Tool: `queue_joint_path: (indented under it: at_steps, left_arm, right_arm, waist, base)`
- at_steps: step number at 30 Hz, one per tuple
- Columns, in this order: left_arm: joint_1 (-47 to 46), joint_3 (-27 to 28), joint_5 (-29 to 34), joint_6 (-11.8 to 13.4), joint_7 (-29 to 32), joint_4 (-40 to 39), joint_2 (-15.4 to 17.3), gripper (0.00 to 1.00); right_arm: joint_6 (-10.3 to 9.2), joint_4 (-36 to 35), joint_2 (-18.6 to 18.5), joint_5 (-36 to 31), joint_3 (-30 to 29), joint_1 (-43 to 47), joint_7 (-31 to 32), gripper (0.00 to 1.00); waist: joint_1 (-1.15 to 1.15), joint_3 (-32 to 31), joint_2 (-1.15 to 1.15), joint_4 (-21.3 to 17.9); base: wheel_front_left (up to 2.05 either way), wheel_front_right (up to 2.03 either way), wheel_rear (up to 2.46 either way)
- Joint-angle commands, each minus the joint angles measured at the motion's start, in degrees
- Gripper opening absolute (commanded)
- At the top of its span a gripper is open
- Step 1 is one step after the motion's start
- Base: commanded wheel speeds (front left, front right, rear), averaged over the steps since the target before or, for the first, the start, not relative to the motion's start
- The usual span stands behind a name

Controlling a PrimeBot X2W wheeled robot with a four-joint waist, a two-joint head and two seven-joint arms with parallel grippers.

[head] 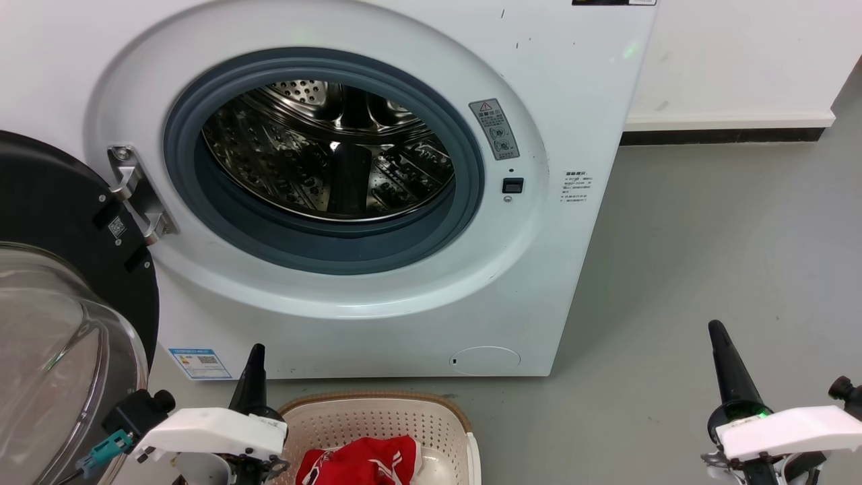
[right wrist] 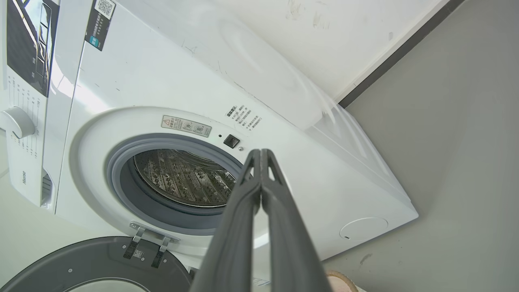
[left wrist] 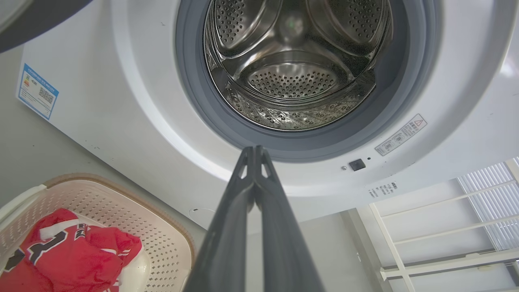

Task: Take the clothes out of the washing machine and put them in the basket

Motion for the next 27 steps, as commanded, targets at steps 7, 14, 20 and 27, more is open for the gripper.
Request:
queue_joint_path:
  at_steps: [7,14,20,27]
  left_arm:
    - [-1.7,1.2,-5.4,-1.1,1.4,-0.6,0.0,0.00]
    - [-1.9,2.1,-9.8,-1.8,2.5,-0.6,-0.1,0.00]
    - [-1.9,2.7,-13.3,-2.3,3.5,-0.6,-0.2,0.00]
    - [-2.0,3.4,-17.2,-3.0,4.5,-0.5,-0.3,0.00]
  right_arm:
    - [0.00,0.7,-0.4,5.8,-0.3,-2.1,0.8,0.00]
    - [0.00,1.6,-0.5,10.2,-0.6,-2.7,1.6,0.00]
    - [0.00,2.3,-0.5,13.7,-0.8,-3.1,2.2,0.00]
    - [0.00,3.1,-0.4,17.7,-1.0,-3.7,3.0,0.00]
  waist:
    - [-0.01,0.0,0.00,0.1]
    - [-0.01,0.1,0.00,0.3]
    - [-0.01,0.1,0.00,0.4]
    - [-0.01,0.1,0.00,0.6]
  base:
    - [0.00,0.00,0.00]
    - [0.00,0.00,0.00]
    - [0.00,0.00,0.00]
    - [0.00,0.00,0.00]
